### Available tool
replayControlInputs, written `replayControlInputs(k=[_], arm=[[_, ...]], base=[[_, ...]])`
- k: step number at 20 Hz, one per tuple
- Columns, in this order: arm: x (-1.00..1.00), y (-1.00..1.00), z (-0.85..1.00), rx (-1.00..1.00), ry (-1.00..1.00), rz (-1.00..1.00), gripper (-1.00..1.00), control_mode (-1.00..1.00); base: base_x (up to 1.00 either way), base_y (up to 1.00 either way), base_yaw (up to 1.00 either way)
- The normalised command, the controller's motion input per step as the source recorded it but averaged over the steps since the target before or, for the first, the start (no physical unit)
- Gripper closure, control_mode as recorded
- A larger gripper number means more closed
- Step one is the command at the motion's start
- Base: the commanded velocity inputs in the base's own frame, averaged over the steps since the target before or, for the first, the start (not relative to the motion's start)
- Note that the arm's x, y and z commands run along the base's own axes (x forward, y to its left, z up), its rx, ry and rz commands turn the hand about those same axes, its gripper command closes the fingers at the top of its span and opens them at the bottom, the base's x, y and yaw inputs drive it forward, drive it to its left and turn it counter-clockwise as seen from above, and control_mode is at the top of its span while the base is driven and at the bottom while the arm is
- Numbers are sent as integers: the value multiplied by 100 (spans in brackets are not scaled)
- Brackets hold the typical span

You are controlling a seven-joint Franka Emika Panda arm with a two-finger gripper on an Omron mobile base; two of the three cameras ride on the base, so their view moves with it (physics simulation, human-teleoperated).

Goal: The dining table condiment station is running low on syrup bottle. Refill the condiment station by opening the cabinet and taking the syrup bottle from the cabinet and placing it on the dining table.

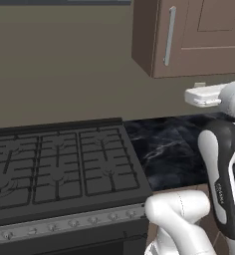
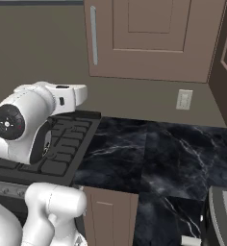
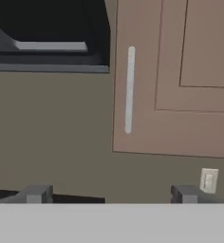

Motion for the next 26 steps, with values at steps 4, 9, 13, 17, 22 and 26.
replayControlInputs(k=[4,9,13,17,22,26], arm=[[40,0,16,0,0,0,-100,-100],[23,0,45,-1,-8,1,-100,-100],[46,3,16,0,0,0,-100,-100],[59,0,1,0,0,0,-100,-100],[53,-5,17,0,0,0,-100,-100],[72,0,22,0,0,0,-100,-100]], base=[[0,0,0],[0,0,0],[0,0,0],[0,0,0],[0,0,0],[0,0,0]])
